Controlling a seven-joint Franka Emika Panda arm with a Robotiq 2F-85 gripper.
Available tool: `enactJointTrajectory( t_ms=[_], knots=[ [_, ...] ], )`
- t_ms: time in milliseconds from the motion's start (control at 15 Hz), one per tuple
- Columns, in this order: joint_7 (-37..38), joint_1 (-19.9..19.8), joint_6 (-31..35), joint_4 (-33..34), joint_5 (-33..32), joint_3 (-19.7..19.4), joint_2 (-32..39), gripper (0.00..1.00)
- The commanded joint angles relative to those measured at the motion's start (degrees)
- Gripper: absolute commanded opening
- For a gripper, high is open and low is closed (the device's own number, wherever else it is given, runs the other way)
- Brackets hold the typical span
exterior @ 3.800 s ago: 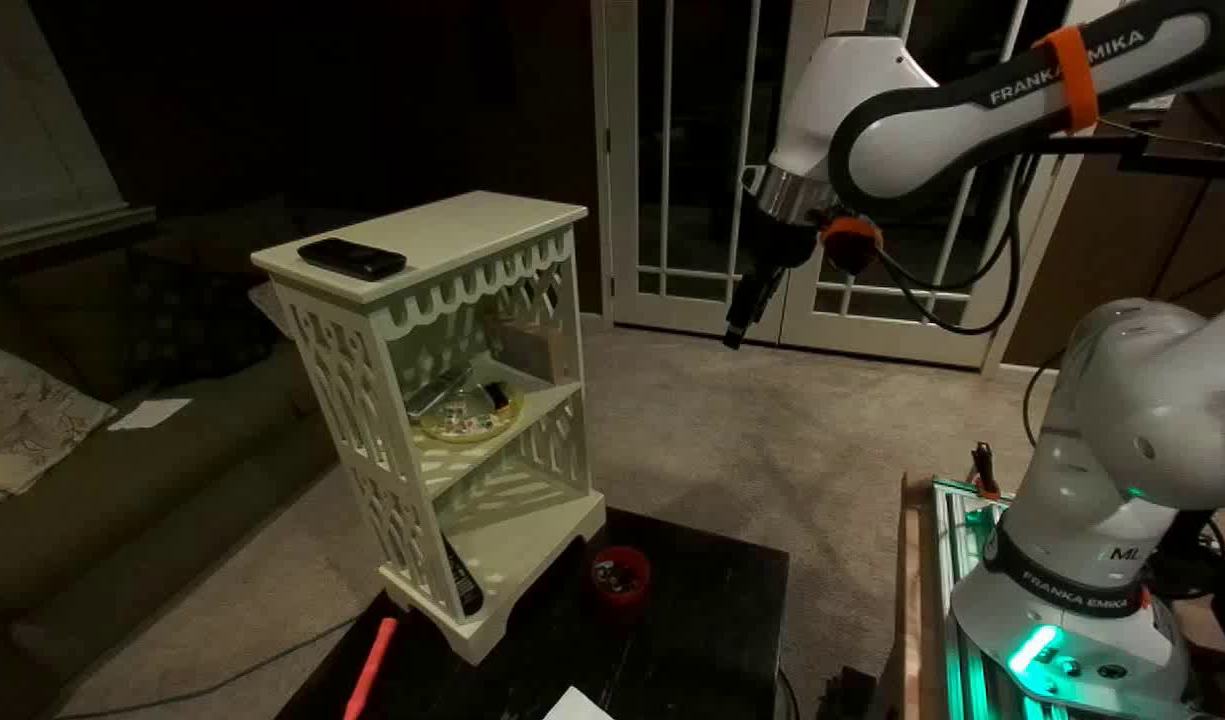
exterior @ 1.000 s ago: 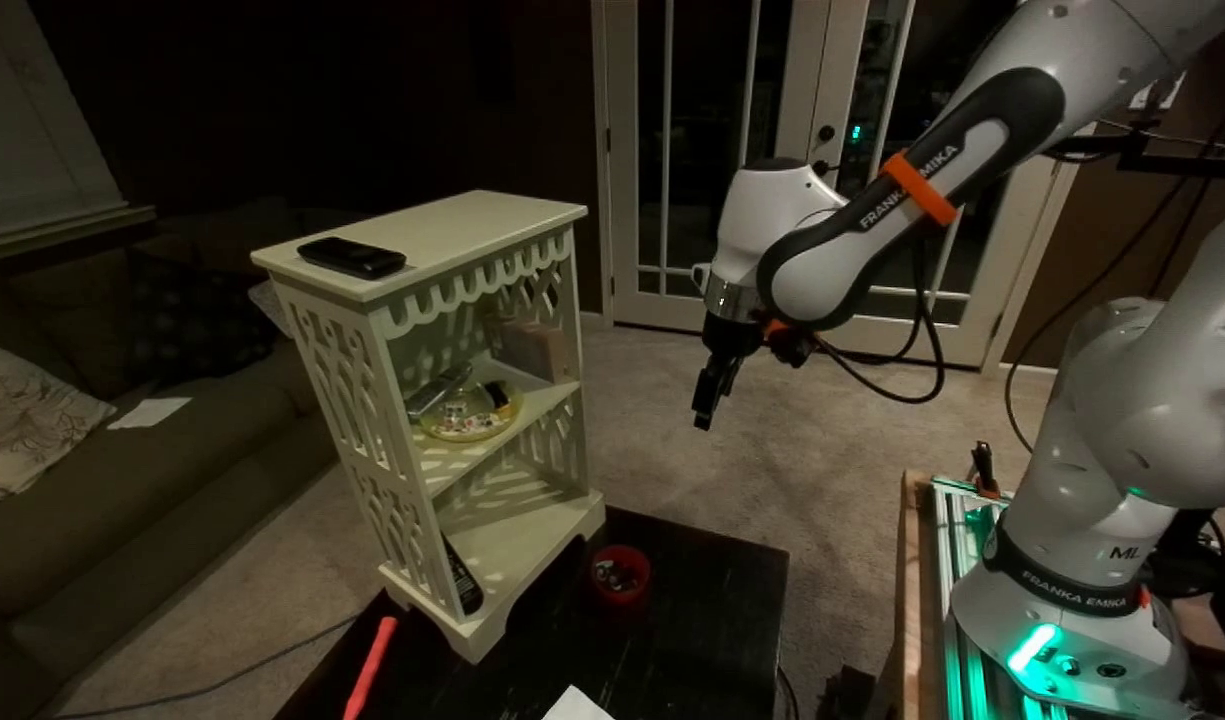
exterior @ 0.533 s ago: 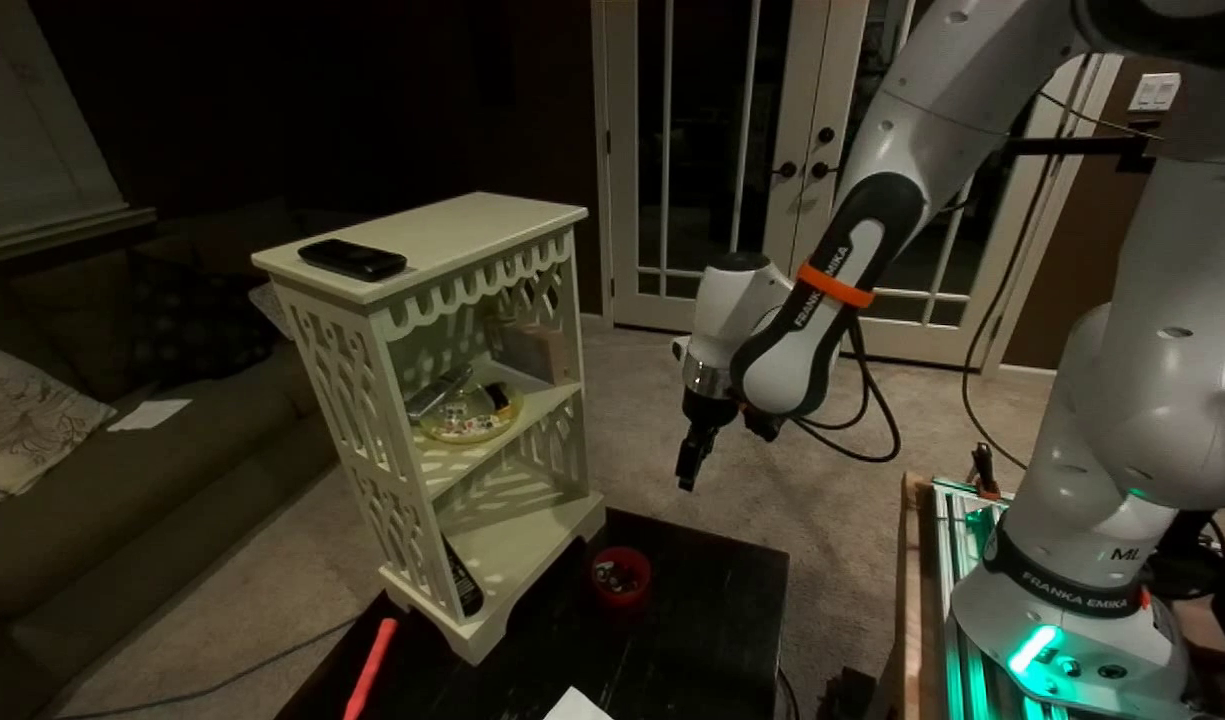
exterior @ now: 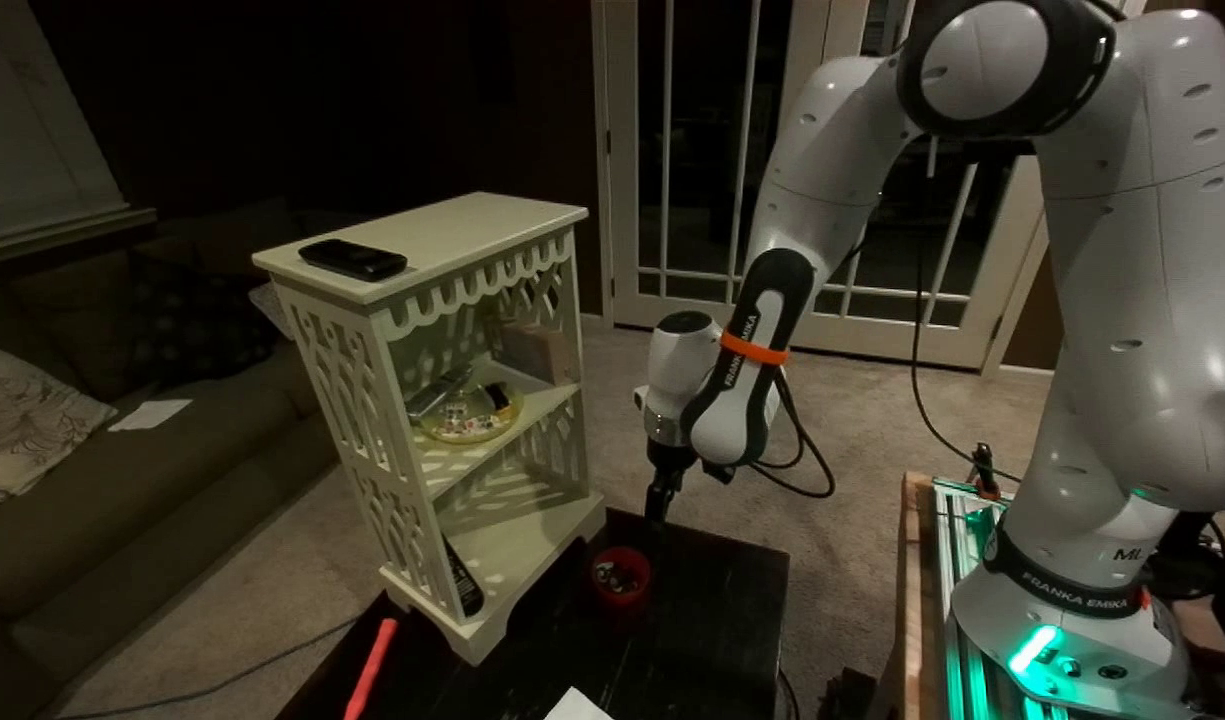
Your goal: Put the orange bowl on the bottom shelf.
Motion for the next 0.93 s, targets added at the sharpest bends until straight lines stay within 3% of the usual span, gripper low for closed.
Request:
enactJointTrajectory(
  t_ms=[0,533,600,867],
  knots=[
    [-0.58,0.22,-0.44,8.60,0.65,0.60,7.45,1.00],
    [-8.48,-0.14,-0.22,21.35,-4.70,-3.53,18.08,1.00],
    [-6.26,-0.30,-0.27,17.53,-2.49,-2.07,14.21,1.00],
    [-7.98,-0.55,-0.28,20.53,-3.68,-3.22,17.58,1.00]
  ],
)
